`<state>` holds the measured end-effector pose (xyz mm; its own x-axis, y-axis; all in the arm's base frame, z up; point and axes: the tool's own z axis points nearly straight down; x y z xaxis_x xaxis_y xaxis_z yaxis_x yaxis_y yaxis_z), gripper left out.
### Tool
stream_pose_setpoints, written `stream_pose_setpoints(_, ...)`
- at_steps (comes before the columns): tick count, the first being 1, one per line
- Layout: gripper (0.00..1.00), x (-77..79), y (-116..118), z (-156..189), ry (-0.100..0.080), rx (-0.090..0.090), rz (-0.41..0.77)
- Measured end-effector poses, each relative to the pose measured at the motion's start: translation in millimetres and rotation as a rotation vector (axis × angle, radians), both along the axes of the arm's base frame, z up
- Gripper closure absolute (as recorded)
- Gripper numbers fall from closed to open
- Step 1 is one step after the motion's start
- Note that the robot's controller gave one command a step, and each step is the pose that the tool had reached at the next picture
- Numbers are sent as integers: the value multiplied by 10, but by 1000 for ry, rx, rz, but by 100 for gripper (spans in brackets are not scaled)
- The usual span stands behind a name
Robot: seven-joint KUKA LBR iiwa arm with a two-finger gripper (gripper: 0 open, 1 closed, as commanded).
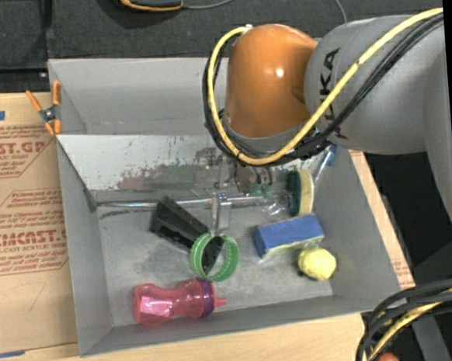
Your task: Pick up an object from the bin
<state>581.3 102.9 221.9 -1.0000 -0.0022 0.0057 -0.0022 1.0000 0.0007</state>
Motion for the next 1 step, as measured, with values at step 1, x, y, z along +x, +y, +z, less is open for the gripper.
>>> stream_pose_setpoints(1, 0, 16, -6, 45, -8, 1, -2)
